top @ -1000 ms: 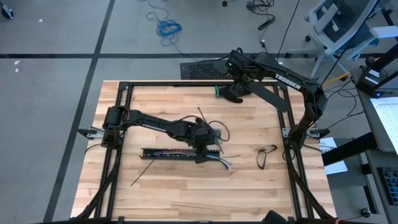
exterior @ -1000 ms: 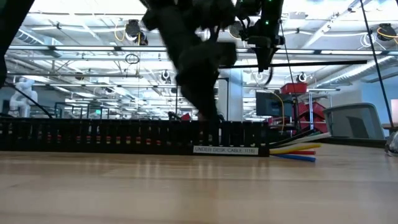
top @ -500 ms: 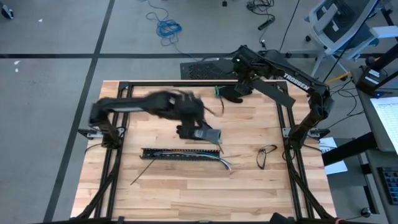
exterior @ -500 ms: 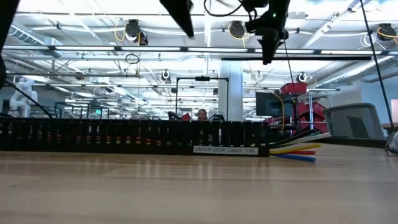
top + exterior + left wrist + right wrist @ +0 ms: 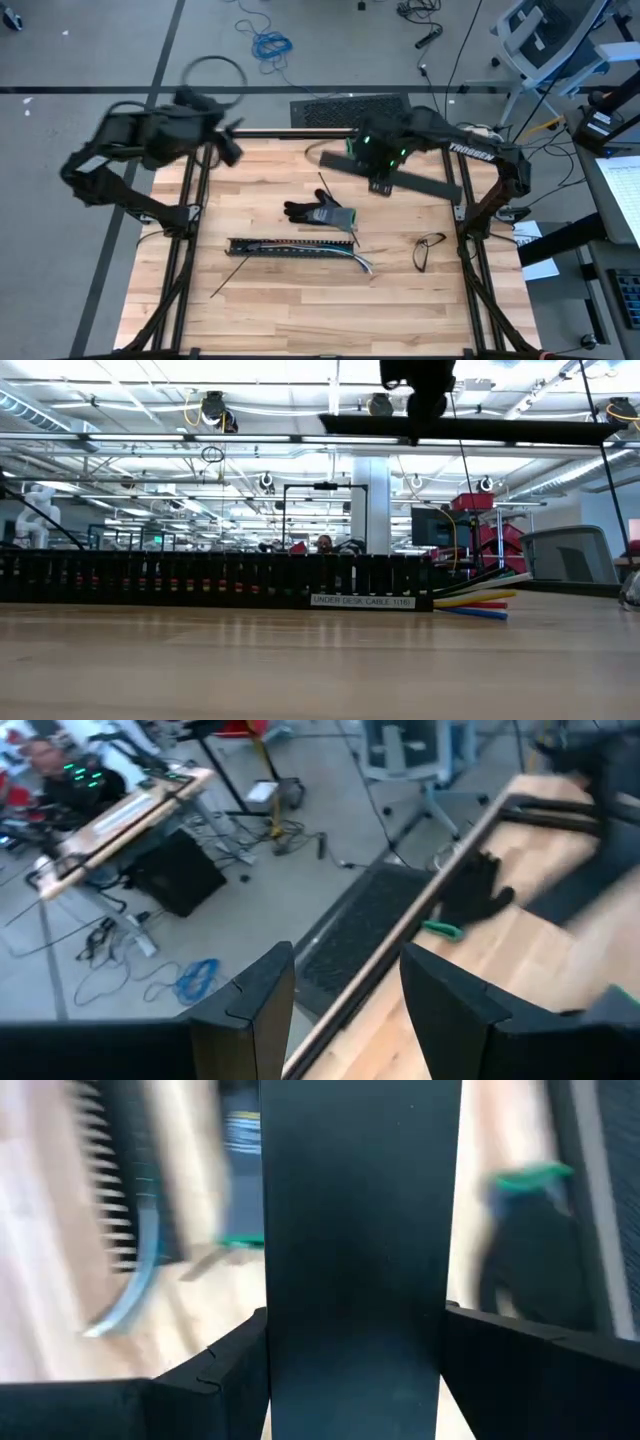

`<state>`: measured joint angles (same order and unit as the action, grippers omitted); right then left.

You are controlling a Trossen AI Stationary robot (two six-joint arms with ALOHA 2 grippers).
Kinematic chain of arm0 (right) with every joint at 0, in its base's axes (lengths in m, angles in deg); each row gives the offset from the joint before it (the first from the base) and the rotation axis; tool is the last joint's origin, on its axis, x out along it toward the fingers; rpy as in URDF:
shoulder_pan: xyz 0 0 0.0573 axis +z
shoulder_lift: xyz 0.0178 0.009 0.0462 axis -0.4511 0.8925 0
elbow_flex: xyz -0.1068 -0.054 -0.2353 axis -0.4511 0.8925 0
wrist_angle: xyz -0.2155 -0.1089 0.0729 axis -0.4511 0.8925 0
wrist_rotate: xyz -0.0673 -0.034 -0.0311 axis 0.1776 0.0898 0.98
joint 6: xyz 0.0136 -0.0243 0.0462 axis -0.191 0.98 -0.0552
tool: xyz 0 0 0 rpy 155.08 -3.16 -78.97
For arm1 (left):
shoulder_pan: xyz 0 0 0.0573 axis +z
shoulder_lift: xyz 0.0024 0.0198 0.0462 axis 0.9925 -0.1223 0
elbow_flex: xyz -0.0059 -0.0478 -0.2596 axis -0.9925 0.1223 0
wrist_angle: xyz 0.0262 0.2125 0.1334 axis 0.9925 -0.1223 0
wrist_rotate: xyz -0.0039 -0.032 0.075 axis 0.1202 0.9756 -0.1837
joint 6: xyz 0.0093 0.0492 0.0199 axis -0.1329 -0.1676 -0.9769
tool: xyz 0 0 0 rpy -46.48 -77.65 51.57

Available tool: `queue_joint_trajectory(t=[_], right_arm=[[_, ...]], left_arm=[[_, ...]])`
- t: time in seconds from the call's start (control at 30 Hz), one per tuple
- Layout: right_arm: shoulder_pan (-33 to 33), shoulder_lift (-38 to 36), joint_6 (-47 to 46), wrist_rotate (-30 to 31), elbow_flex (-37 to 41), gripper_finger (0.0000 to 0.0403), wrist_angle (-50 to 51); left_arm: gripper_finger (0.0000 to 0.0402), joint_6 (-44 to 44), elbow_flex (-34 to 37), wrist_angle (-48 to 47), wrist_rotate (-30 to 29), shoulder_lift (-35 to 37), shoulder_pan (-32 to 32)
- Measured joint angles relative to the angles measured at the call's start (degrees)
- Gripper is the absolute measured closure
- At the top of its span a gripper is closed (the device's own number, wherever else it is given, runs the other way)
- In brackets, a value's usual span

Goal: Ziptie cables
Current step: Close the black cable duct

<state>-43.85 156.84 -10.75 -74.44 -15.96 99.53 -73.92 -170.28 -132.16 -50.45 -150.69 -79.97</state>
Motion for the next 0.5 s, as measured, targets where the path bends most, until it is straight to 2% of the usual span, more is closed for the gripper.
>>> queue_joint_trajectory(t=[0.17, 0.33, 0.4, 0.5], right_arm=[[8.78, 2.99, -4.35, -1.37, 0.0, 0.0169, -4.71], [15.25, 7.65, -11.48, -1.41, 0.0, 0.0169, -8.52], [17.07, 9.97, -14.34, -1.36, 0.0, 0.0169, -9.27], [19.45, 13.18, -17.16, -1.33, 0.02, 0.0169, -11.72]], left_arm=[[0.0223, 0.75, 0.0, -5.29, -3.31, 3.47, 0.02], [0.0224, -0.43, 0.21, -13.36, -2.94, 4.25, 0.02], [0.0224, -1.28, 1.71, -14.77, -0.27, 4.29, 0.0], [0.0224, -3.5, 7.0, -14.97, 10.59, 5.49, -0.02]])
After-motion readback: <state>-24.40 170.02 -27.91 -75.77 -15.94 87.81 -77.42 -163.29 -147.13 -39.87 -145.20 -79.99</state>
